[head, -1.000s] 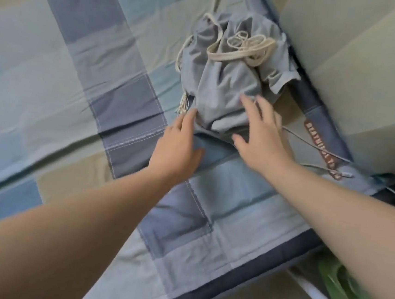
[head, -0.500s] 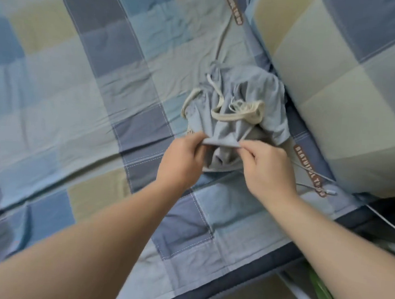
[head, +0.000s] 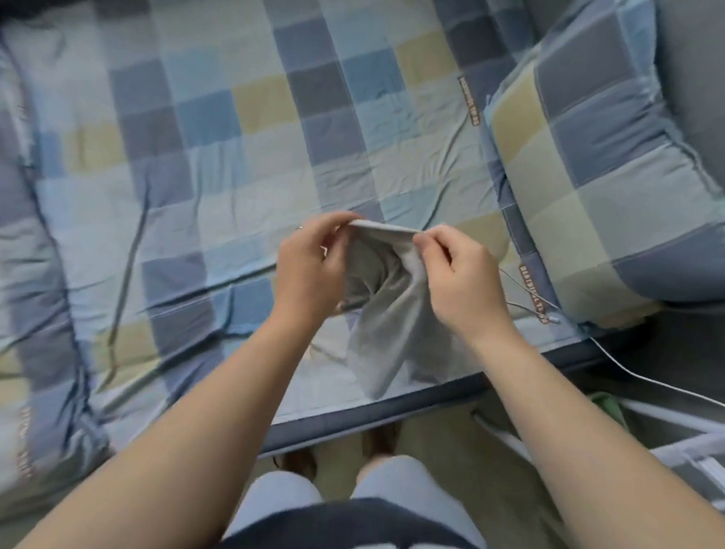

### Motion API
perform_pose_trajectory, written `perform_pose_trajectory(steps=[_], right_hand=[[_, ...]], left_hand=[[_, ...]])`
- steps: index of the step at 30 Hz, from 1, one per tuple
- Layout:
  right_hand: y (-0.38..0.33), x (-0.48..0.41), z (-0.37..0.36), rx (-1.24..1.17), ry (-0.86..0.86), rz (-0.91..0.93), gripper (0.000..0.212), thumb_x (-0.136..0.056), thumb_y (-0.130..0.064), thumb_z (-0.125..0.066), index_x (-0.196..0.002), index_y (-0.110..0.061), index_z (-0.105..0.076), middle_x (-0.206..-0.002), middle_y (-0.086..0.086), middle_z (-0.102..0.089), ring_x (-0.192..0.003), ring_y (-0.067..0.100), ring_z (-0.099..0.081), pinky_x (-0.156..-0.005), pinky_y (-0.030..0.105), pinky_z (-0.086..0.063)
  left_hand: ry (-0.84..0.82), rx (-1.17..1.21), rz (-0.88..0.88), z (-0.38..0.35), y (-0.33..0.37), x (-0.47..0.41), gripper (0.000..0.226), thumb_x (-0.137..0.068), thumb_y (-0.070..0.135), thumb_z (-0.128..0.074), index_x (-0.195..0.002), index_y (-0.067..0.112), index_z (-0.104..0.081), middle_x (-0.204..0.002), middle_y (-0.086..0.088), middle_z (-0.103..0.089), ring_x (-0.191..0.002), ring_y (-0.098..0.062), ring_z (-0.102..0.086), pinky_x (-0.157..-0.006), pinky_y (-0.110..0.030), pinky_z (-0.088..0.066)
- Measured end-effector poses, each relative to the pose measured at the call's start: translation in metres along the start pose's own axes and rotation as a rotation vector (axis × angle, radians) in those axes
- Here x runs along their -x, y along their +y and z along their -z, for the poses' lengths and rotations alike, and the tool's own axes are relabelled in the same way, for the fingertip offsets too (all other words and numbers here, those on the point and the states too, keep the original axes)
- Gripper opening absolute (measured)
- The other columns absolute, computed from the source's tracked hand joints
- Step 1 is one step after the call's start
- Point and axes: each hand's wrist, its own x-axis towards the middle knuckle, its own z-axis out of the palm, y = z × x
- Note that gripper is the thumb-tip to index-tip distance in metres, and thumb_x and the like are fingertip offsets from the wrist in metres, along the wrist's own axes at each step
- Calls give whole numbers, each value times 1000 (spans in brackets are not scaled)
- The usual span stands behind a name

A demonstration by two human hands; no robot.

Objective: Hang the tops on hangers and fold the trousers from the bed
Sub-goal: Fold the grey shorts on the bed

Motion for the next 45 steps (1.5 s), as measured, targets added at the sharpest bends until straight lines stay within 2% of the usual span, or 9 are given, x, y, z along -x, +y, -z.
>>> perform_pose_trajectory(steps=[6,11,16,21,28,30,34,39,45], right_hand=[[-130,33,-9,-346,-40,-65,30,-103,-18,-53,-77,-5,-61,-70,4,-58,-69,9,-52,-69,31,-45],[-209,55,-39,-688,-100,-178,29,-104,-19,-52,-79,-10,-60,-73,12,-59,-66,22,-60,-57,31,-52],[-248,69,-74,-857,-140,-228,19,-105,-12,-49,-88,-11,-58,-74,7,-66,-64,18,-67,-59,32,-58],[-237,96,-104,-663,-268,-180,9,-98,-13,-62,-104,-19,-61,-121,14,-69,-110,28,-68,-93,46,-55],[-207,174,-166,-252,-652,-55,94,-73,-35,-89,-149,-29,-34,-142,-9,-50,-126,4,-52,-103,26,-46],[-210,188,-188,-341,-594,-70,77,-77,-24,-87,-142,-25,-44,-129,-7,-60,-111,-4,-61,-89,16,-52],[-225,182,-205,-414,-473,-111,11,-95,-4,-62,-103,-3,-69,-97,16,-73,-91,18,-64,-70,22,-53],[-258,164,-193,-432,-411,55,18,-100,-5,-54,-111,-2,-68,-105,11,-74,-100,21,-68,-89,39,-55],[-297,144,-181,-463,-395,21,27,-100,-25,-50,-84,-6,-59,-83,13,-57,-80,25,-52,-73,45,-43]], left_hand=[[132,129,-8,115,31,58,14,-100,31,-53,-99,23,-64,-93,4,-69,-83,-10,-65,-77,-30,-52],[-140,72,-25,184,15,129,17,-87,55,-63,-97,43,-57,-88,19,-65,-80,0,-61,-69,-16,-46],[-10,-62,87,231,-15,138,22,-98,21,-58,-77,19,-53,-68,2,-59,-68,-22,-56,-66,-47,-47],[169,222,256,284,-7,119,24,-101,20,-55,-84,27,-70,-77,17,-73,-73,7,-64,-64,-14,-51],[201,780,497,322,15,116,22,-104,23,-52,-97,14,-71,-75,-3,-75,-72,-17,-74,-60,-29,-59],[193,940,561,335,23,116,29,-107,26,-48,-92,11,-68,-60,0,-68,-58,-13,-70,-56,-25,-57],[188,1113,600,362,36,115,34,-110,25,-38,-83,14,-55,-46,7,-46,-43,-7,-52,-53,-18,-52],[256,995,560,394,30,109,25,-108,17,-44,-88,14,-60,-46,6,-50,-38,-6,-50,-44,-14,-43],[207,684,510,405,0,110,24,-101,40,-58,-99,20,-69,-99,-2,-72,-88,-19,-68,-67,-32,-59]])
